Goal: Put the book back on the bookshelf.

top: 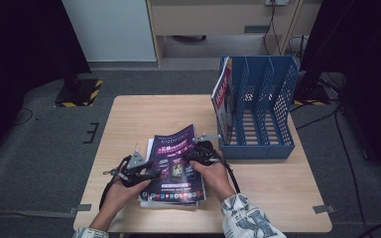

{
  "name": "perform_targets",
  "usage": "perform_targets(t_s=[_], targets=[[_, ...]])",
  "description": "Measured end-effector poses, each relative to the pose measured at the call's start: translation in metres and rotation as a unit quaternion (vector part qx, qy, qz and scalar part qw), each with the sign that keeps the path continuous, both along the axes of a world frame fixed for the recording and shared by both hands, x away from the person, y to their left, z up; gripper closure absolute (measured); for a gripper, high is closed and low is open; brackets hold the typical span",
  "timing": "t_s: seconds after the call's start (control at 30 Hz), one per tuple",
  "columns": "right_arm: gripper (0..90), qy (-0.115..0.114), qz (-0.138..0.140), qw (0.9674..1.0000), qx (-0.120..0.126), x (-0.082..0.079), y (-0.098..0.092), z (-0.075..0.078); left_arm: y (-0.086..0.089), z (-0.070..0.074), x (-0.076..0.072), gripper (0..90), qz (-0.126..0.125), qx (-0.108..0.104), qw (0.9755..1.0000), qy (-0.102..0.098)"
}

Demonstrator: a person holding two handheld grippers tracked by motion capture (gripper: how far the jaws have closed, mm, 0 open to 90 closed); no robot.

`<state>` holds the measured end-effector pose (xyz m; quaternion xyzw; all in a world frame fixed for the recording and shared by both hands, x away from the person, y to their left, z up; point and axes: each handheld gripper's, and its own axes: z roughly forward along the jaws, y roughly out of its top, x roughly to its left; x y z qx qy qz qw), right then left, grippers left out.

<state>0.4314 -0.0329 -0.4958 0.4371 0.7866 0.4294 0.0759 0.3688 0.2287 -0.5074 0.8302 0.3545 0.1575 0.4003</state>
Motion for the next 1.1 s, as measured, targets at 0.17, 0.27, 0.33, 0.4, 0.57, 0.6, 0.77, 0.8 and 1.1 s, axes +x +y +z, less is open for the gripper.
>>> perform_targets(t_s=[0.17, 0.27, 0.33, 0.4, 0.57, 0.6, 0.77, 0.8, 1.1], targets=[[69.5, -0.021, 0.007, 0.9997, -0.01, 0.005, 0.005, 0.017, -0.003, 0.0, -0.001, 44.7, -0.003, -0.001, 1.0, 0.0], [62.7, -0.026, 0.026, 0.9989, -0.028, 0.003, 0.012, 0.023, -0.002, -0.001, 0.0, 44.6, -0.001, -0.005, 1.0, 0.004], [59.2, -0.031, 0.034, 0.9982, -0.038, 0.003, 0.016, 0.025, -0.001, -0.001, 0.0, 44.5, -0.001, -0.007, 1.0, 0.005], [58.0, -0.028, 0.037, 0.998, -0.043, 0.003, 0.017, 0.025, -0.001, -0.001, 0.0, 44.5, -0.001, -0.008, 1.0, 0.005], [55.2, -0.022, 0.047, 0.9981, -0.032, 0.006, 0.016, 0.022, -0.001, -0.001, 0.0, 44.4, -0.001, -0.009, 0.9999, 0.007], [55.2, -0.016, 0.048, 0.9983, -0.03, 0.006, 0.016, 0.022, -0.001, -0.002, 0.001, 44.5, -0.001, -0.01, 0.9999, 0.007], [55.8, -0.008, 0.061, 0.9981, -0.01, 0.007, 0.015, 0.022, -0.001, -0.001, 0.001, 44.4, -0.001, -0.009, 0.9999, 0.008], [55.7, -0.008, 0.062, 0.998, -0.012, 0.006, 0.016, 0.022, -0.001, -0.001, 0.001, 44.4, -0.001, -0.009, 0.9999, 0.008], [62.5, 0.004, 0.081, 0.9949, -0.059, 0.01, 0.019, 0.018, -0.001, -0.001, 0.001, 44.3, -0.002, -0.009, 0.9999, 0.007]])
